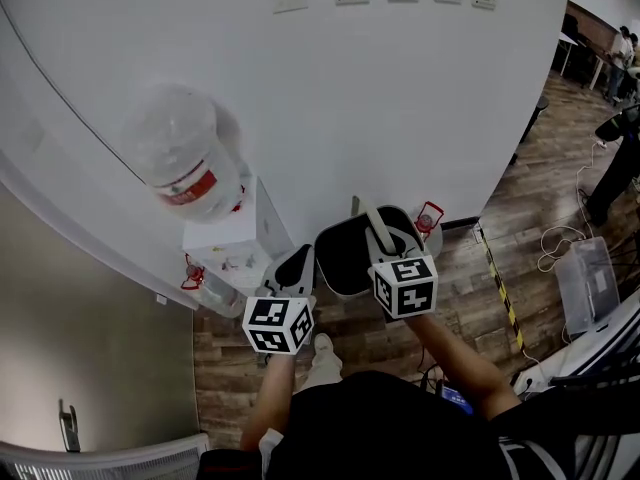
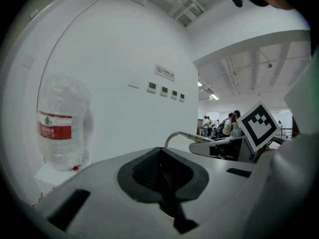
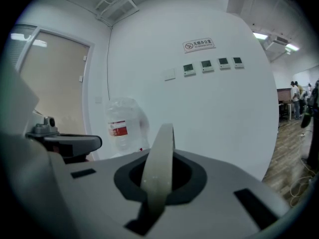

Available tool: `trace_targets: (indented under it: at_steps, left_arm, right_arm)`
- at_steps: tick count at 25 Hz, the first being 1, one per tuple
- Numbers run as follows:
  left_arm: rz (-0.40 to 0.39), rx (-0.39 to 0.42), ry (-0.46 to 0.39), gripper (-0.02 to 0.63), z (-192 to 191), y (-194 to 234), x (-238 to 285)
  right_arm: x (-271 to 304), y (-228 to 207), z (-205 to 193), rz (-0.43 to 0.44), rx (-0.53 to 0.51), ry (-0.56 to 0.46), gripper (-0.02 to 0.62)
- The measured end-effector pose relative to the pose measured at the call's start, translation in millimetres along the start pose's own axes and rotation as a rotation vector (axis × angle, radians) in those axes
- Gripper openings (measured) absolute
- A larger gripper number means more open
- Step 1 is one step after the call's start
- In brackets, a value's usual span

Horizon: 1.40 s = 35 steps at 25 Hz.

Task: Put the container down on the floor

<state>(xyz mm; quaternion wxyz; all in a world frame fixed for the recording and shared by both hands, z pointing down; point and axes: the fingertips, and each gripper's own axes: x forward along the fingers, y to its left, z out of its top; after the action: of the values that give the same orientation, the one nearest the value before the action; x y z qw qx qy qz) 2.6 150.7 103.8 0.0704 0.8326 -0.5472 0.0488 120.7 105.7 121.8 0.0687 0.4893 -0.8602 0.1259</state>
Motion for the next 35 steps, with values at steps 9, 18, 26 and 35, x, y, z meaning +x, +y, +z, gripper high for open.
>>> trace_targets:
  at_steps: [9,18,26,35]
  left_arm:
    - [-0.027,-0.013,0.003,0.017,15.9,57.5,38.6]
    - [-0.069,-0.005,0.009,0.017,34.3,114.0,73.2]
    - [-0.137,-0.022,0.022,0.017,38.8,158.0,109.9]
    - [-0.182,-0.040,0.075,0.017,21.2,191.6,138.7]
  right_arm:
    - [63.4,2.5,21.7,-0.022,0.008,0.005,0.029]
    - [126.0,7.1,39.6,-0.060,0.014,0.023,0.029]
    - [176.5,6.4,49.6,-0.105,0.052,0.028,0.029]
    - [218.4,5.6,47.6,-0.165,0.068,0.055,0.031]
